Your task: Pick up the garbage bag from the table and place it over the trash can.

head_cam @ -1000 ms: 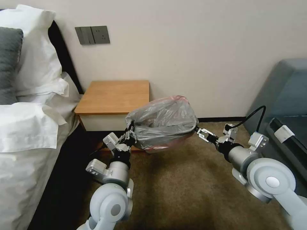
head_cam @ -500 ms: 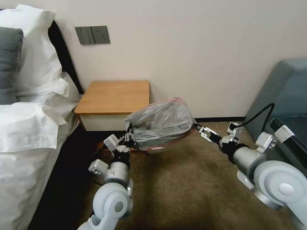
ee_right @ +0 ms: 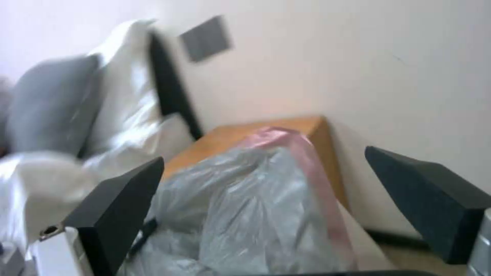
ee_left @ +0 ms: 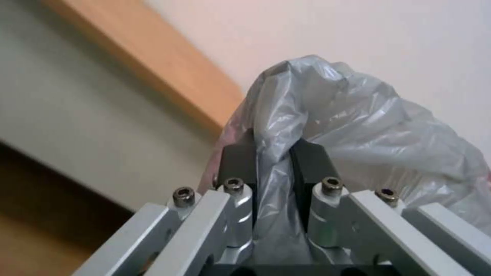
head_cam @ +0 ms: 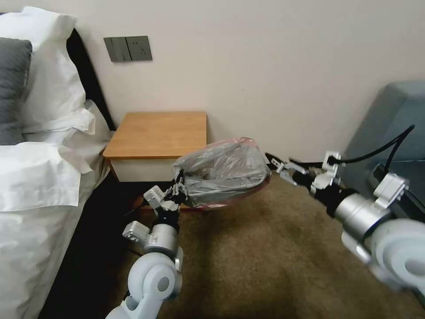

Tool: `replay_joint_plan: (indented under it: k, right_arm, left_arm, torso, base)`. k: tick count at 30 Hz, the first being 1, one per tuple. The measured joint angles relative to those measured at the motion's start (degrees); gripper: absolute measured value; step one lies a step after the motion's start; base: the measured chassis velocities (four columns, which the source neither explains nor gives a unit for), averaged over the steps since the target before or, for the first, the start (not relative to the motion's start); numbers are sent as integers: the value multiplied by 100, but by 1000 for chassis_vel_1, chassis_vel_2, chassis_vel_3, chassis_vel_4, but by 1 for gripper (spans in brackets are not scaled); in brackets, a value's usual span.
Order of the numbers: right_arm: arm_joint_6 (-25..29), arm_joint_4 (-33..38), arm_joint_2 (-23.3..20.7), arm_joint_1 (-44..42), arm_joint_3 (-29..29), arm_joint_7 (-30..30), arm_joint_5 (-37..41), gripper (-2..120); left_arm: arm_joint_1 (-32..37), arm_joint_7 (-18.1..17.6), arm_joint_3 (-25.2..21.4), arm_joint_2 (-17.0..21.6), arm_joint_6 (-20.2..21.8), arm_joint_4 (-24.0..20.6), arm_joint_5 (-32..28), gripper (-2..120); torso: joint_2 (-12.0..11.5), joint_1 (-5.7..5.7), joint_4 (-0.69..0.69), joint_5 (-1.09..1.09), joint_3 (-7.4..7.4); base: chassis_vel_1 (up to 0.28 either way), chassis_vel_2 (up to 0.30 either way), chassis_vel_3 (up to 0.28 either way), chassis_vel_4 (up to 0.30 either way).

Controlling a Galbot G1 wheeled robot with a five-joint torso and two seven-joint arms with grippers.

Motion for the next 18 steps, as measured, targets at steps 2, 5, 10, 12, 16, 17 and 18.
replay_joint_plan:
  k: [2,5,10,12,16,17,18]
  right_arm:
    - [20,-151,-188,143,-14,-366,-140,100]
    - [66,-623,-524,679,-236,-1030,-371,100]
    - [-226,-1132,-688,1417,-526,-1370,440,100]
    - [-427,-1374,-725,1595,-575,-1579,918,100]
    - [-593,-1550,-678,1643,-582,-1561,1682,100]
    - [-617,-1565,-624,1626,-580,-1503,1930,100]
    - [-617,-1565,-624,1626,-580,-1503,1930,100]
  left_arm:
    - [1,159,-1,2,-102,27,38,11]
    - [17,541,9,-1,-286,66,124,11]
    - [23,963,16,-4,-468,106,168,11]
    - [22,1088,-4,-10,-508,112,160,11]
    - [17,1150,-13,-9,-513,112,156,11]
    - [15,1151,-12,-8,-513,110,154,11]
    - [15,1151,-12,-8,-513,110,154,11]
  torso:
    - [0,0,-1,-1,0]
    - [0,0,0,0,0]
    - [0,0,1,-1,0]
    - [0,0,0,-1,0]
    - [0,0,-1,-1,0]
    - [0,0,0,0,0]
    - [0,0,0,0,0]
  base:
    - [0,0,0,0]
    - [0,0,0,0]
    - [0,0,0,0]
    - [0,0,0,0]
    - [0,0,0,0]
    - [0,0,0,0]
    - [0,0,0,0]
